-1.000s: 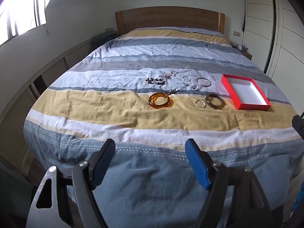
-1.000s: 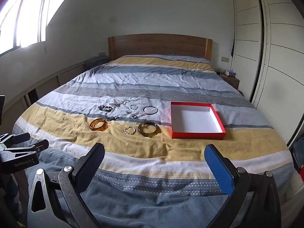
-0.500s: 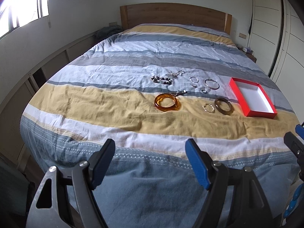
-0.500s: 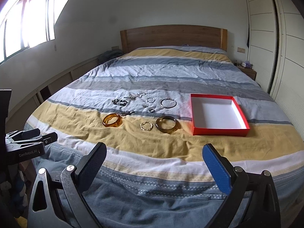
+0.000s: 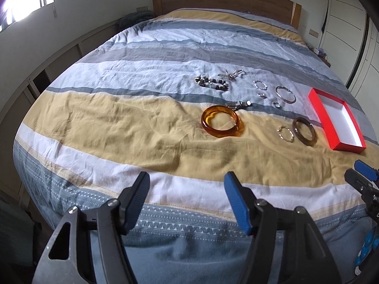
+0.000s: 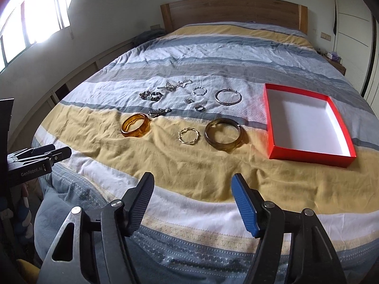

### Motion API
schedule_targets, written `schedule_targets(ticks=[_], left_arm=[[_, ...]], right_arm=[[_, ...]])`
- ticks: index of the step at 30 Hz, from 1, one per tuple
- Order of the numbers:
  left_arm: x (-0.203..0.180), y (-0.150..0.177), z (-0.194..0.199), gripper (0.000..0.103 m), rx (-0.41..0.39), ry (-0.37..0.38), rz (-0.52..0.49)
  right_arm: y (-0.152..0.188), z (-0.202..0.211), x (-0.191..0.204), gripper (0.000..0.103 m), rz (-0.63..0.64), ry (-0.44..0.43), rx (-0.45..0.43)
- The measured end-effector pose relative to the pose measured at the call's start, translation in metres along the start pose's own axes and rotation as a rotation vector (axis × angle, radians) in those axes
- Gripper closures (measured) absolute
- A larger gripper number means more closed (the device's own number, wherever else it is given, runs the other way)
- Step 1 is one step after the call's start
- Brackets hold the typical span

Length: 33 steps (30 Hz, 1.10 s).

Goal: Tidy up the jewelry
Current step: 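Move left tool toward amber bangle while right tool approaches twisted silver bracelet, then close left tool on amber bangle while right tool grasps twisted silver bracelet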

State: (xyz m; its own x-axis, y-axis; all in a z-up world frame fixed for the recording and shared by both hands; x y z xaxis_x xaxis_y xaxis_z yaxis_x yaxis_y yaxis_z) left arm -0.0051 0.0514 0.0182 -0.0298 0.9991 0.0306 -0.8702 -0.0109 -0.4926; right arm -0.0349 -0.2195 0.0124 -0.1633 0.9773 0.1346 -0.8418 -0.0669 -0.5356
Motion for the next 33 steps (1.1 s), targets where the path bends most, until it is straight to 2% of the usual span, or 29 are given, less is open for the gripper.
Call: schedule_targets(ticks=[5, 10, 16, 22, 24, 25, 33], left_arm=[[0.002, -0.017, -0.027, 0.043, 0.030, -0.003, 0.018], [0.001, -0.038, -0.050, 0.060, 0.052, 0.039, 0.024], [-0.005, -0.066, -0.080, 0.067, 0.061, 0.066, 0.013], [-0.009, -0.084, -0.116, 0.067, 0.094, 0.090, 0.011], [-0.012, -0.087, -0.128, 0.067, 0.111, 0.104, 0.008], [-0.013, -0.088, -0.134, 0.067, 0.118, 0.104, 0.004], [-0.023, -0.096, -0.167, 0.068, 0.156, 0.102, -0.036]], right_arm=[[-0.018, -0.026, -0.009, 0.040, -0.002, -0.070, 0.033], [-0.031, -0.059, -0.005, 0.056, -0.035, -0.223, 0.078], [-0.054, -0.092, 0.000, 0.063, -0.058, -0.298, 0.091], [-0.055, -0.124, -0.011, 0.063, -0.121, -0.285, 0.136], [-0.053, -0.133, -0.015, 0.057, -0.137, -0.263, 0.143], [-0.053, -0.136, -0.017, 0.050, -0.145, -0.257, 0.141], [-0.070, -0.161, -0.011, 0.046, -0.133, -0.242, 0.130]])
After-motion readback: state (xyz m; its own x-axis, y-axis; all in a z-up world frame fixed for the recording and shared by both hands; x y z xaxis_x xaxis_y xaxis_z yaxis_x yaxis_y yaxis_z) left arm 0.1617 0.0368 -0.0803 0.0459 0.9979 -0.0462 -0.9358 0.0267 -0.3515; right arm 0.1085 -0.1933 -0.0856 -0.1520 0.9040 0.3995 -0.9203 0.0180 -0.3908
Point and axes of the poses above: each gripper's, at about its wrist camera, not at the fingertips, and z roughly against the way its jaws point, x to its left, y to its underside, the point moved 2 cm from there along -z, roughly the way its jaws point, and after that the axes turned 6 degrees about x, right-handed, at the moved point
